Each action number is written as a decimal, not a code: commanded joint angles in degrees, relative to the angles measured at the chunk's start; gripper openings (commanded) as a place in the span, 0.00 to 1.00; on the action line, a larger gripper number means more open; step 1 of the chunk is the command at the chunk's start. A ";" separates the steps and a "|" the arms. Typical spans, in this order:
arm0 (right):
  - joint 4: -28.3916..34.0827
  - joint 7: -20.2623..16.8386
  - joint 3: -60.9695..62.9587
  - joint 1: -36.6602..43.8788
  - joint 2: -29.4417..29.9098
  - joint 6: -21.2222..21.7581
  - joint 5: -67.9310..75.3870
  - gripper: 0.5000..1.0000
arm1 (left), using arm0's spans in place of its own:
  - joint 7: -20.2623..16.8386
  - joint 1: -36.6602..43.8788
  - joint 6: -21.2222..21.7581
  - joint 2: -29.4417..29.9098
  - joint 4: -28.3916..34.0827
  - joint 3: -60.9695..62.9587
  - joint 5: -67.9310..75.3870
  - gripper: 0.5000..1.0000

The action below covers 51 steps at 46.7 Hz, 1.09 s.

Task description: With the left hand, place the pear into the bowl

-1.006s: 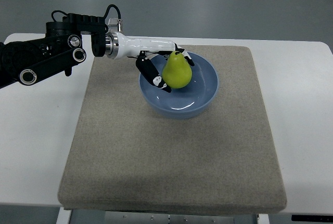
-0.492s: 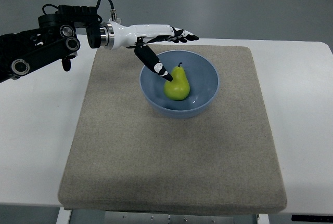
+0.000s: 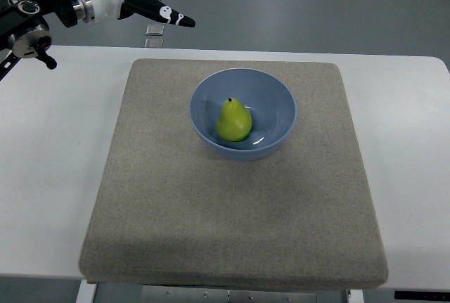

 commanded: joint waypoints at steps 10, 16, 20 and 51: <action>0.00 -0.03 0.02 0.06 0.00 0.00 -0.05 0.85 | 0.04 4.05 -1.59 -0.47 8.98 0.16 -17.24 0.99; 0.00 0.06 0.02 0.06 0.00 0.00 -0.05 0.85 | 0.13 5.99 -3.00 -0.47 9.95 0.07 -21.82 0.99; 0.00 -0.03 -0.07 0.06 0.00 0.00 0.03 0.85 | 0.22 7.57 -3.09 -0.55 9.95 0.07 -24.54 0.99; 0.62 0.06 0.28 -0.03 0.00 0.35 0.30 0.85 | 6.81 13.90 -11.17 -0.47 9.95 -2.56 -37.73 0.99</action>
